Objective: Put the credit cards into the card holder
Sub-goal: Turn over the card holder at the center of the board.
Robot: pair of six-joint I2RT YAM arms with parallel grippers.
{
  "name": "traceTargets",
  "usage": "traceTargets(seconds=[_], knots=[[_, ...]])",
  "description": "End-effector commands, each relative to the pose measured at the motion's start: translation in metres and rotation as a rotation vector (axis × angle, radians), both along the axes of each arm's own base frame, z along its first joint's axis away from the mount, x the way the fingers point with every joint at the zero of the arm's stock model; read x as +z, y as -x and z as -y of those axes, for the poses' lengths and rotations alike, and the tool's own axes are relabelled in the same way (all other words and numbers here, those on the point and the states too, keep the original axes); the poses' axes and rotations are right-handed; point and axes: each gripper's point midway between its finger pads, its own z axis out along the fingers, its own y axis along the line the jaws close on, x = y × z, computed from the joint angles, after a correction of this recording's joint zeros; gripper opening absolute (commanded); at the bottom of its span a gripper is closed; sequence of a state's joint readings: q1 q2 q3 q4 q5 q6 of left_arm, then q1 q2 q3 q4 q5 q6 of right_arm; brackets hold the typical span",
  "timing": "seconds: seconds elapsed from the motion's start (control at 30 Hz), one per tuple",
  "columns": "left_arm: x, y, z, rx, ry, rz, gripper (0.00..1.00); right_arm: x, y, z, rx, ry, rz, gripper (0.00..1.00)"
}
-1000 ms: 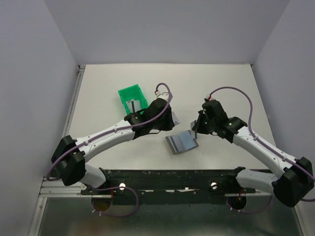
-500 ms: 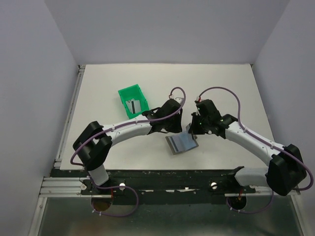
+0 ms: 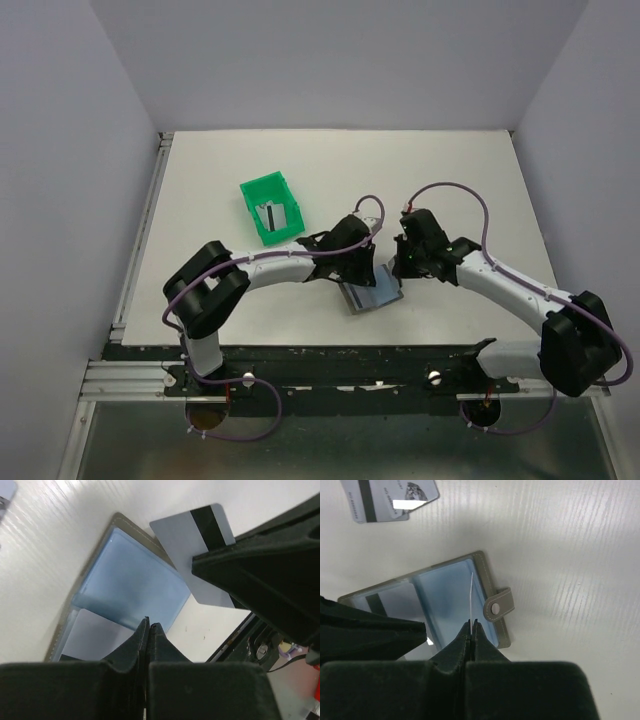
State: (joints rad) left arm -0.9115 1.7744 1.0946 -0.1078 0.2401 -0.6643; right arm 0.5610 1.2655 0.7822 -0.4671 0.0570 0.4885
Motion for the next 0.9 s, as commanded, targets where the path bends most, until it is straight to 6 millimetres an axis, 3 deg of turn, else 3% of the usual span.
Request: traceTargets(seconds=[0.0, 0.47, 0.87], knots=[[-0.01, 0.019, 0.004, -0.084, 0.031, -0.035, 0.05, -0.01, 0.0, 0.01, 0.016, 0.08, -0.039, 0.0], [-0.056, 0.044, -0.034, -0.084, -0.112, -0.123, 0.04, -0.025, 0.002, 0.01, 0.066, 0.098, -0.116, 0.0], [-0.063, 0.037, -0.055, -0.047, -0.158, -0.113, 0.02, -0.031, 0.024, -0.017, 0.215, -0.051, -0.156, 0.0]])
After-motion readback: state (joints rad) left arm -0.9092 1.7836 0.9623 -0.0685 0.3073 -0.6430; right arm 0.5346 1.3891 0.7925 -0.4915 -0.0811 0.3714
